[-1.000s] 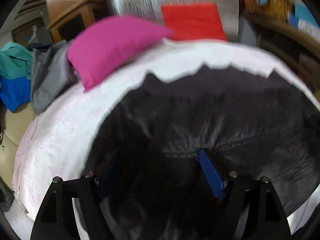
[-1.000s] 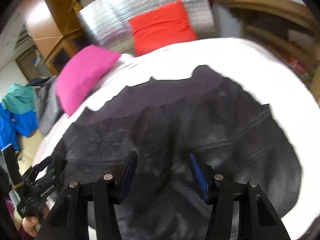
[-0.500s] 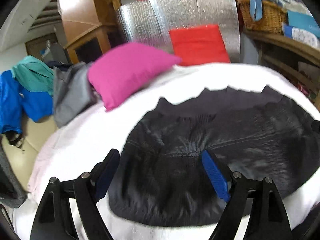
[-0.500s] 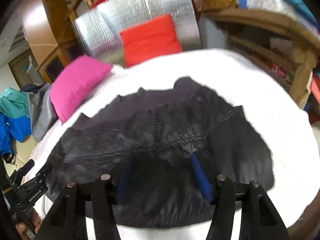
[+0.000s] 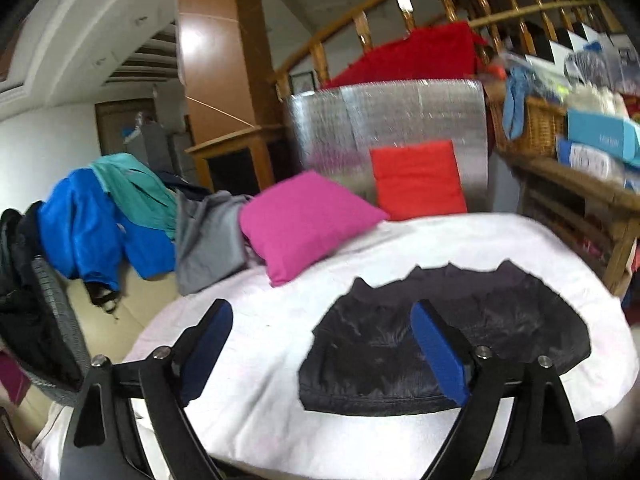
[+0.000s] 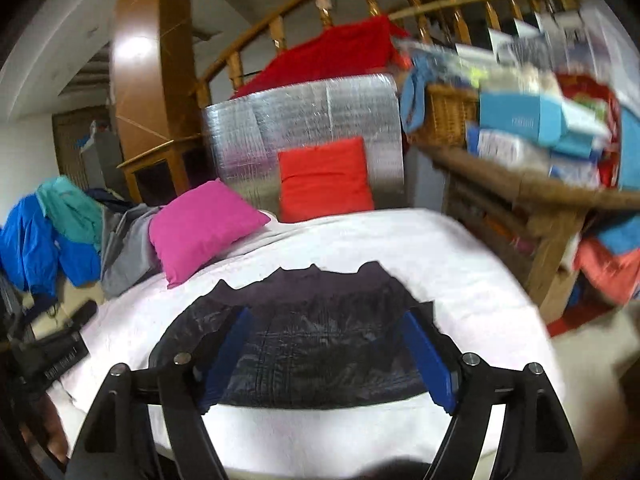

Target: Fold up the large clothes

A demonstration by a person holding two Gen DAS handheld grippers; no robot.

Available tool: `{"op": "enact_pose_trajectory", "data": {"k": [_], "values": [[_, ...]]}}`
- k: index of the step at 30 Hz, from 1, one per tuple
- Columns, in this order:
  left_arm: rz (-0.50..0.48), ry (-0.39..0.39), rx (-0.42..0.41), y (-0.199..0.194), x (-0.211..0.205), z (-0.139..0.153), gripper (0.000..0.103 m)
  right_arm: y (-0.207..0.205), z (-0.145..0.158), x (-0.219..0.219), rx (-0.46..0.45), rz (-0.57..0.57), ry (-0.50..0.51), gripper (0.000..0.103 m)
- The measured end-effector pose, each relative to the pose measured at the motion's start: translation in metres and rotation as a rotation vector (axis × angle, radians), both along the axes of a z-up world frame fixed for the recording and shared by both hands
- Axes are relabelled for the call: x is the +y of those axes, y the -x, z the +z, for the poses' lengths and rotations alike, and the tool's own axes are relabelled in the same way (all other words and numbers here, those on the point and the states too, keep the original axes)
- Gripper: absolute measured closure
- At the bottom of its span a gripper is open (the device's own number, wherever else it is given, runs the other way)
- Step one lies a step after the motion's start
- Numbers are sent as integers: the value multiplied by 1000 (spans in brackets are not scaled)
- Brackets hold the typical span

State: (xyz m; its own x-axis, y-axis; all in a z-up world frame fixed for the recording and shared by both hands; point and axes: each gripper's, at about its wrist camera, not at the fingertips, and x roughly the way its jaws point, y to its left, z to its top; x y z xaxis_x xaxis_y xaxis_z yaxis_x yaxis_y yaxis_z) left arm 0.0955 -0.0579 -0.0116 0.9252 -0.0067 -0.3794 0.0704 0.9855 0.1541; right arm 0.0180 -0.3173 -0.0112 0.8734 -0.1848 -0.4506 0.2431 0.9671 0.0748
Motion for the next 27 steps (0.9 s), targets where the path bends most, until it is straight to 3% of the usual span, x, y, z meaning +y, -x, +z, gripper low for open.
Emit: {"op": "enact_pose_trajectory", "data": {"k": [14,27], "values": [[90,22,-81,81,30,52,10,75,38,44,-10,52,52,21],[109,13,-109,102,31,62,10,82,31,57,-1,63,22,21]]}}
